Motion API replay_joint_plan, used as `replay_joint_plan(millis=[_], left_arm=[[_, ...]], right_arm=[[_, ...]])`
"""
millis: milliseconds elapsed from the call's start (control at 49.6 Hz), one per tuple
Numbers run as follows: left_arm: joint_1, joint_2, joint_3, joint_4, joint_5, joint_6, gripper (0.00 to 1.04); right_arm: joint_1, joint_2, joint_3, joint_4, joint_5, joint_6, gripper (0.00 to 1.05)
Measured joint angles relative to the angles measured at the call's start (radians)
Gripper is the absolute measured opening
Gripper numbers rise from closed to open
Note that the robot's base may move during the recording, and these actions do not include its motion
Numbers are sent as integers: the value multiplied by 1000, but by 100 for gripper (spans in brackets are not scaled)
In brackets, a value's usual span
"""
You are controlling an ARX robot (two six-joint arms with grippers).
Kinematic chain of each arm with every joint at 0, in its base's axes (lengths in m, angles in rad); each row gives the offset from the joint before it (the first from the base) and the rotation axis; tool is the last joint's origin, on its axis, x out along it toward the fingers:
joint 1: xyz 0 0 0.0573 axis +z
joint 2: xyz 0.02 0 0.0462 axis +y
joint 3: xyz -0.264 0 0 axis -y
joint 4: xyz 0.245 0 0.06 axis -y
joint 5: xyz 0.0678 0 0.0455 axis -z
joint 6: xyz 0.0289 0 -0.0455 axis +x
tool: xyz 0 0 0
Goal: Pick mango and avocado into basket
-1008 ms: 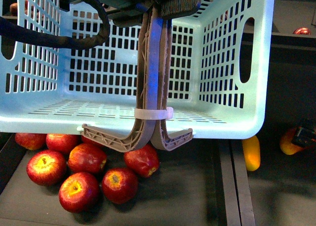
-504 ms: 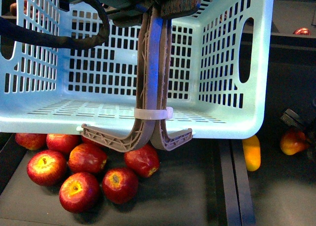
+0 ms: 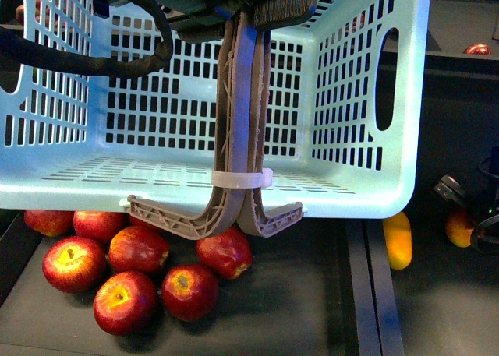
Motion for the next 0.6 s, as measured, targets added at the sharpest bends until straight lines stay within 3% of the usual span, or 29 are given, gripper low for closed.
replay_joint_plan(millis=[161,383,605], left_arm=[[0,0,0,0,0,0,5],[0,0,0,0,0,0,5],[0,0,0,0,0,0,5]], right_arm=[[-8,5,7,14,1,-13,97],[-15,-3,-23,52,-19,-41,66],[-30,-151,-201,137,-122,-63,66]])
